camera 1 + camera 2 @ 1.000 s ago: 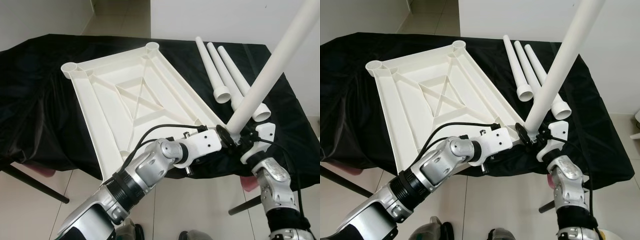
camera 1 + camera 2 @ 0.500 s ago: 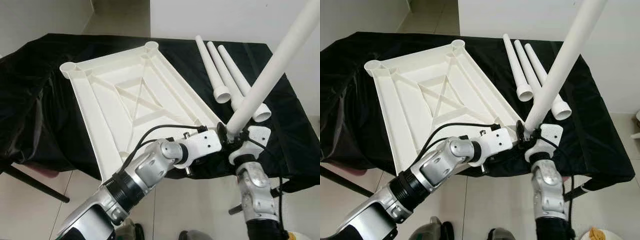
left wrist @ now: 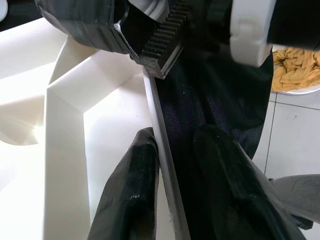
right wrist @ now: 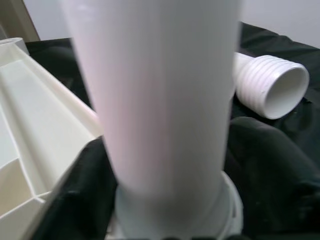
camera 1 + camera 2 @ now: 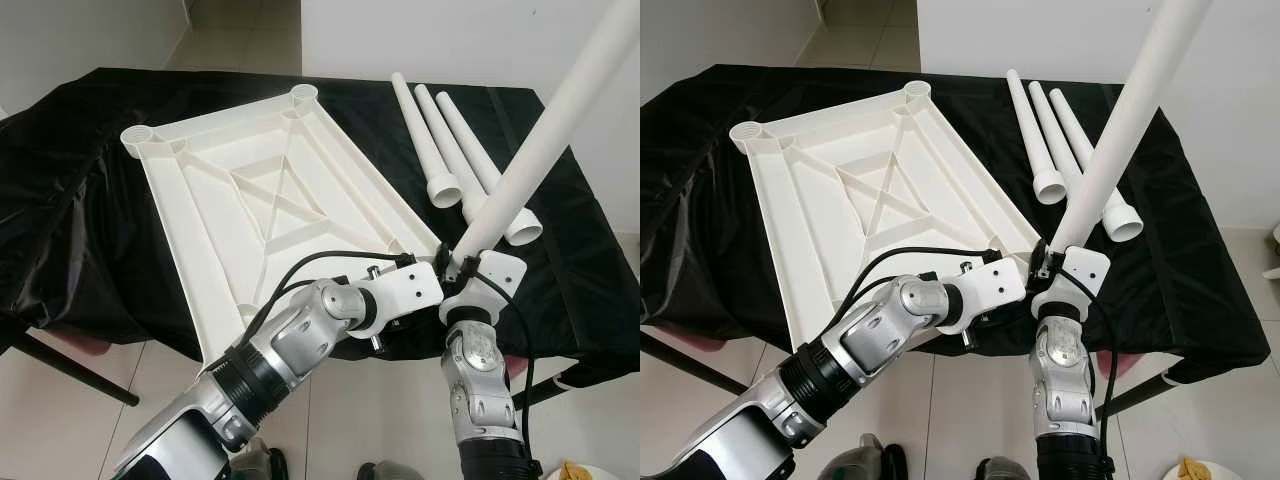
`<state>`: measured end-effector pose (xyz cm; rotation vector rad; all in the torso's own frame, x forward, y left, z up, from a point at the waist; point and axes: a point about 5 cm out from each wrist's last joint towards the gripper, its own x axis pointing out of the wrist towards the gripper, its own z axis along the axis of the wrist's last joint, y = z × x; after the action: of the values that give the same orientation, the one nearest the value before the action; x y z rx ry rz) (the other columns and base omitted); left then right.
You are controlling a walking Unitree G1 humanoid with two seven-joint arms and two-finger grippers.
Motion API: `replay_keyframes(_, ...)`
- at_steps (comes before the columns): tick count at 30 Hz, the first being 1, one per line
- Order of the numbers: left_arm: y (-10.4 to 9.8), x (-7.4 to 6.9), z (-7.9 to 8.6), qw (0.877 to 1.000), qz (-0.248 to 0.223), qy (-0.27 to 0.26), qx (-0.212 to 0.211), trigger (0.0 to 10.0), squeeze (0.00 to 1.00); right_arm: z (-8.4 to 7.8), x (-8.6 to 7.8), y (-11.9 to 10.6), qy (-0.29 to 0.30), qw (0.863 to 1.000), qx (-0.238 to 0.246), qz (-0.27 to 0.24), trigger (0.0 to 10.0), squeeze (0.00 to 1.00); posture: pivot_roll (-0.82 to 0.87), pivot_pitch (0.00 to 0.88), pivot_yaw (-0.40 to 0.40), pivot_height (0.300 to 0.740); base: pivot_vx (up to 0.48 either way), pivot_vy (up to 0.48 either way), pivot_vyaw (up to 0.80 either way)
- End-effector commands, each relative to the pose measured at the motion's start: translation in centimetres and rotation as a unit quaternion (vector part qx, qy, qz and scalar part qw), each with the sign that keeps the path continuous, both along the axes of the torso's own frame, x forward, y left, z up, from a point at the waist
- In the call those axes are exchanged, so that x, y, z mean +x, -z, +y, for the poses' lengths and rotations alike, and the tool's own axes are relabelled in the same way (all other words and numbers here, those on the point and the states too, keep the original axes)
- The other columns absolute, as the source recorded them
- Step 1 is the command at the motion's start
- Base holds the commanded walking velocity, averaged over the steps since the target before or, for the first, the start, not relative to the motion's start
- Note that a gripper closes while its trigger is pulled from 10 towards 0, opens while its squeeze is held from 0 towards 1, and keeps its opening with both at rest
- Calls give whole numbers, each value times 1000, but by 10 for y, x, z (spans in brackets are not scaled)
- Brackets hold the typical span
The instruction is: Building children table
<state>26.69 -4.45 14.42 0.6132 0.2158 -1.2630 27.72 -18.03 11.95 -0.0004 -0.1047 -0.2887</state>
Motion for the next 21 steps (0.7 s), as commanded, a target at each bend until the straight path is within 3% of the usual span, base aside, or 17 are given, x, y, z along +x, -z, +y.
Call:
replay_keyframes(1,6,-11,-6,999,22,41,6,10000,0,1,-5,11,-18,1000,8,21,10000,1000,-77,49,28,740,0,0,0)
replay_keyframes(9,6,-11,-6,999,23,42,6,10000,0,-10,0,4,-72,997,5,-1,10000,1000,-78,53,30,740,0,0,0)
replay_keyframes(11,6,-11,-6,999,23,41,6,10000,0,-13,1,2,-104,995,4,-3,10000,1000,-77,54,32,740,0,0,0)
replay_keyframes(12,6,-10,-5,999,22,41,7,10000,0,-15,1,-1,-153,988,-2,-6,10000,1000,-78,55,33,740,0,0,0)
replay_keyframes(13,6,-10,-5,999,22,41,7,10000,0,-15,1,-1,-153,988,-2,-6,10000,1000,-78,55,33,740,0,0,0)
replay_keyframes(14,6,-10,-5,999,22,41,7,10000,0,-19,1,-3,-197,980,-11,-8,10000,0,-78,55,34,740,0,0,0)
replay_keyframes(15,6,-10,-5,999,22,41,7,10000,0,-22,0,-5,-242,970,-16,-12,10000,0,-79,56,37,740,0,0,0)
replay_keyframes(16,6,-10,-5,999,22,41,7,10000,0,-22,0,-5,-242,970,-16,-12,10000,0,-79,56,37,740,0,0,0)
replay_keyframes(17,5,-9,-5,999,22,41,8,10000,0,-25,-1,-6,-278,960,-24,-11,10000,0,-80,57,39,740,0,0,0)
replay_keyframes(21,5,-9,-4,999,21,40,8,10000,0,-30,-1,-7,-322,946,-37,-9,10000,0,-79,58,45,740,0,0,0)
